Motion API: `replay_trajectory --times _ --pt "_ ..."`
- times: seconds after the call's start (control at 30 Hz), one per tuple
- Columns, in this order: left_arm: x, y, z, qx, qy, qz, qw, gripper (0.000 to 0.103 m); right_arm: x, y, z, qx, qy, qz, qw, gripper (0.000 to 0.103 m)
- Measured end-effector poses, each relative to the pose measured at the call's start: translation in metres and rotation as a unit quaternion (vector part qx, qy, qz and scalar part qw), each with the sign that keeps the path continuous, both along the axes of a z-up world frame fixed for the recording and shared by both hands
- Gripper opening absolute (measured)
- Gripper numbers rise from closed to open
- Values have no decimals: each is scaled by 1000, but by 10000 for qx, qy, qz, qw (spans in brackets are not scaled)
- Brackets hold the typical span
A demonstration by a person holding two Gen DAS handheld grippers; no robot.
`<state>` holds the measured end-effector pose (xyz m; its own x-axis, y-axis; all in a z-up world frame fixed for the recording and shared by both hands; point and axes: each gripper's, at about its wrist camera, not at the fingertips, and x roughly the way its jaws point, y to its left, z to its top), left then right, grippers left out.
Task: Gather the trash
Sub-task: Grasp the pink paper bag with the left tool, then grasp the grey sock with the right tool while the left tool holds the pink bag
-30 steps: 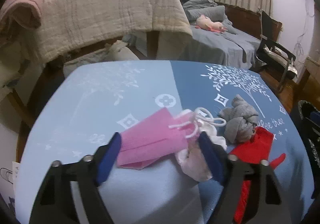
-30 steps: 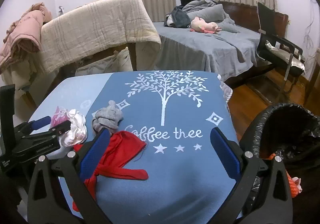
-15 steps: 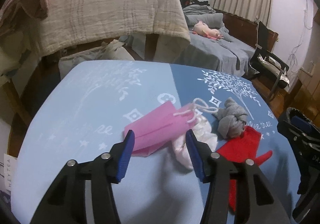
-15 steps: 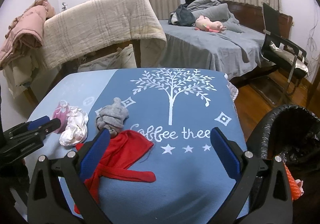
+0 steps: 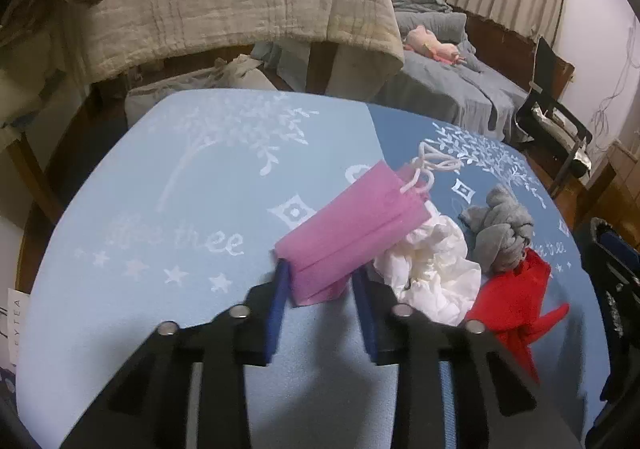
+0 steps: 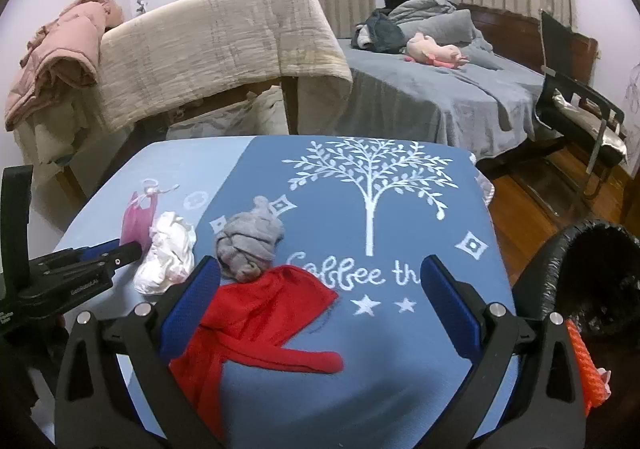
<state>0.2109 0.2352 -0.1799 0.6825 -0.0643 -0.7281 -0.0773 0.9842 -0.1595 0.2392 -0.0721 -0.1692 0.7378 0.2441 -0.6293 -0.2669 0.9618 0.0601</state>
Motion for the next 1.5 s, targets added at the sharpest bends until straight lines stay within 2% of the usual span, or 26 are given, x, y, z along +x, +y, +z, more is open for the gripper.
replay_trajectory --times 0.07,0.1,0.17,0.33,0.47,0.73,0.83,0.93,1.07,1.5 --pt "-1 0 1 -9 -46 -11 10000 8 1 4 2 14 -17 40 10000 97" --pt "-3 0 3 13 -90 -1 10000 6 2 7 3 21 -40 63 10000 97" --pt "-4 -1 5 28 -161 -16 9999 2 3 10 5 39 -79 83 9999 97" --pt "-6 0 11 101 -272 19 9996 2 10 18 9 85 -111 158 9998 96" --pt "-5 3 11 97 -259 68 9996 1 21 30 6 42 -19 256 9997 84" --pt "-2 5 9 94 -195 144 9997 1 43 49 -16 9 419 343 9985 67" --pt "-2 4 9 138 -196 127 9996 1 48 54 -23 4 554 464 9974 57" --pt "-2 1 9 177 -183 110 9996 1 48 62 -25 25 645 716 9953 38" --pt "-2 0 12 186 -197 98 9996 1 46 66 -20 33 610 899 9941 35" --pt "-11 -18 41 215 -486 16 9986 1 25 35 21 412 163 715 9965 35"
